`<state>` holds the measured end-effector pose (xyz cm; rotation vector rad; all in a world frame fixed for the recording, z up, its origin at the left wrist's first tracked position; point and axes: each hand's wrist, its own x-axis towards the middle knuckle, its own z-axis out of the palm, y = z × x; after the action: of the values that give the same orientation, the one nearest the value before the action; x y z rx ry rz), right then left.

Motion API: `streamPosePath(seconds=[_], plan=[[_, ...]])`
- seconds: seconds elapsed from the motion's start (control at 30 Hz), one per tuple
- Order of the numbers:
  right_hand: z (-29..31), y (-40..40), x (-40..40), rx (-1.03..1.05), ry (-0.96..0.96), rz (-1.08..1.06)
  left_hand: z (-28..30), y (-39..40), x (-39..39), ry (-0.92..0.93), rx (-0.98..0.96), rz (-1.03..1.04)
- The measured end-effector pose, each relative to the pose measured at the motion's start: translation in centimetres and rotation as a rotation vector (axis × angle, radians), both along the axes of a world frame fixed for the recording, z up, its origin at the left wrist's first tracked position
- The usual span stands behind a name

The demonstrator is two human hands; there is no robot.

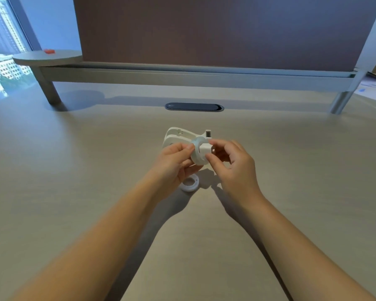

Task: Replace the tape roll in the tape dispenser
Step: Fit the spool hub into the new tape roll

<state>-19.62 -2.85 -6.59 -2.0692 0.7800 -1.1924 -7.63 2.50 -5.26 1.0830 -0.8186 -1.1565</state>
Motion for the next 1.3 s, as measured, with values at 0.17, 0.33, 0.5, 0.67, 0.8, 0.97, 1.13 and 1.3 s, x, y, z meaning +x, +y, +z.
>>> streamPosePath(seconds=[0.17, 0.33, 0.5, 0.67, 0.8, 0.97, 1.13, 1.3], plan=[[-0.3, -0.3, 1.1, -0.128, 0.053, -0.008, -0.4, -0.2, 1.0, 0.032, -0.026, 0.015], [-0.5, -0.4, 0.6, -0.240, 0.195, -0.030, -0.7, -0.6, 0.8, -0.024, 0.014, -0.014], [-0.5, -0.2, 0.5, -0.273, 0.276, -0.024, -0.6, -0.7, 0.5, -0.033, 0.037, -0.013], [-0.2, 0.0, 0.9, -0.252, 0.292, -0.049, -0.5, -0.5, 0.1, -0.086, 0.015, 0.050], [-0.1, 0.1, 0.9, -0.209, 0.288, -0.057, -0.7, -0.6, -0.3, -0.160, 0.006, 0.121], [-0.1, -0.1, 0.8, -0.209, 0.288, -0.049, -0.6, -0.6, -0.5, -0.264, 0.002, 0.186], [0.3, 0.2, 0.8, -0.399, 0.403, -0.050, -0.3, -0.4, 0.0, -0.206, 0.041, 0.082], [0.4, 0.0, 0.7, -0.304, 0.316, 0.002, -0.2, -0.3, 0.5, -0.173, 0.074, 0.018]])
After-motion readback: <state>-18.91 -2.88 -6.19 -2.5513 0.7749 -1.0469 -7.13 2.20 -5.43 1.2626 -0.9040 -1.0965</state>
